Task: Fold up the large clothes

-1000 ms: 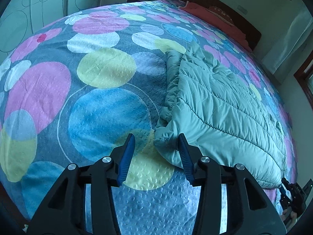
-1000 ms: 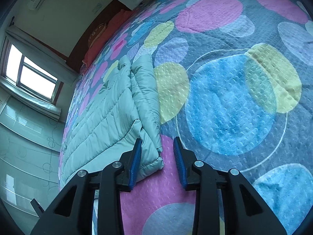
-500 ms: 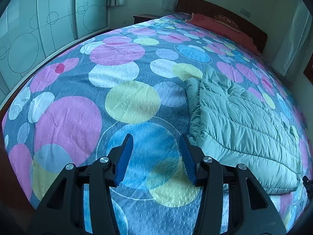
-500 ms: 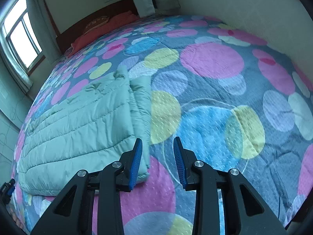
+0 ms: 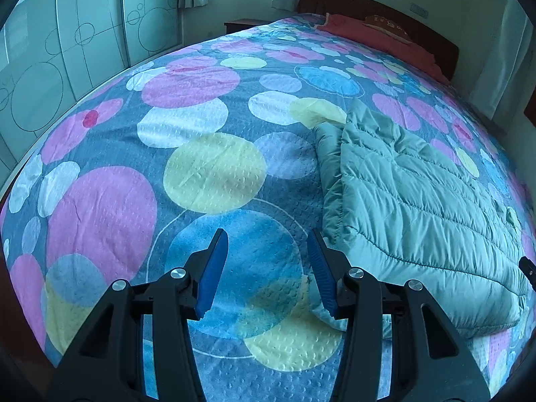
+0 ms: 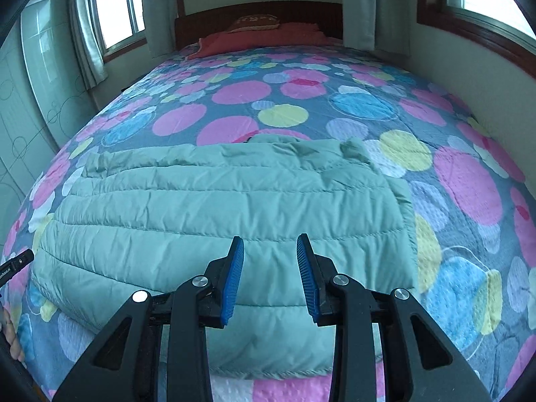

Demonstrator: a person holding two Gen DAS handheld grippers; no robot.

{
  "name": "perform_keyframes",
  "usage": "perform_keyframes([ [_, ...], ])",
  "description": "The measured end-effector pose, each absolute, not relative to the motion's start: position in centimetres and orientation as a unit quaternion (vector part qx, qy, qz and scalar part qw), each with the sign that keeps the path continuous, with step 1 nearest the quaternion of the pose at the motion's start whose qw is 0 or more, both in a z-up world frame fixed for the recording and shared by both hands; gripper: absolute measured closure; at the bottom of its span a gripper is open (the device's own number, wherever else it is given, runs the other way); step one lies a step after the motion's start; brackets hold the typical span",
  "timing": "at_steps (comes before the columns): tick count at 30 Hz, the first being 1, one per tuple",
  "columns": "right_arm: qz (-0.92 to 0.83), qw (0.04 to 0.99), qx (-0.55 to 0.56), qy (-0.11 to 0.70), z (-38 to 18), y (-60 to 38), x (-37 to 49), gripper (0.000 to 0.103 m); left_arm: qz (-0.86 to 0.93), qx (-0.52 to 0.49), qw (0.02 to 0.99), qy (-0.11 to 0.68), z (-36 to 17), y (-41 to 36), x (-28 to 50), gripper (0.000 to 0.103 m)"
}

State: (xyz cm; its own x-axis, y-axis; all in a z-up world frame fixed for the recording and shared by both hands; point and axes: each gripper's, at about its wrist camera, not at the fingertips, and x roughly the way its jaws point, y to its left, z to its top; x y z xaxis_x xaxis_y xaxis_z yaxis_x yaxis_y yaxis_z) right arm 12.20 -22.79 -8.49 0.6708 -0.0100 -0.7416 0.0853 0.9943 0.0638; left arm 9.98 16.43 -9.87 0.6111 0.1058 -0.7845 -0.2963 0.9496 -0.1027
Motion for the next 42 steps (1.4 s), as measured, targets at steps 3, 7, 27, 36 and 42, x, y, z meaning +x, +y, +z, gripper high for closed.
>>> perform_keyframes([
  [3, -0.01, 0.912, 0.039, 0.409, -8.6, -20.8, 13.3, 0.069, 0.122, -0.114, 0.887, 0.431, -10.4, 17.2, 10.1, 0.054],
  [7, 0.006, 0.912, 0.023, 0.41, -8.7, -18.3, 14.8, 0.069, 0.135, -0.113, 0.884, 0.432, -10.9, 18.2, 10.2, 0.054],
  [27, 0.015, 0.902, -0.021, 0.432, -11.7, -13.0, 18.2, 0.069, 0.134, -0.115, 0.878, 0.444, -12.0, 18.9, 12.6, 0.054],
  [36, 0.003, 0.902, -0.038, 0.431, -13.4, -12.6, 18.2, 0.069, 0.131, -0.116, 0.878, 0.446, -12.1, 18.5, 12.9, 0.054],
  [42, 0.004, 0.904, -0.034, 0.426, -13.5, -12.6, 18.1, 0.069, 0.127, -0.118, 0.881, 0.441, -11.3, 17.8, 13.0, 0.054],
])
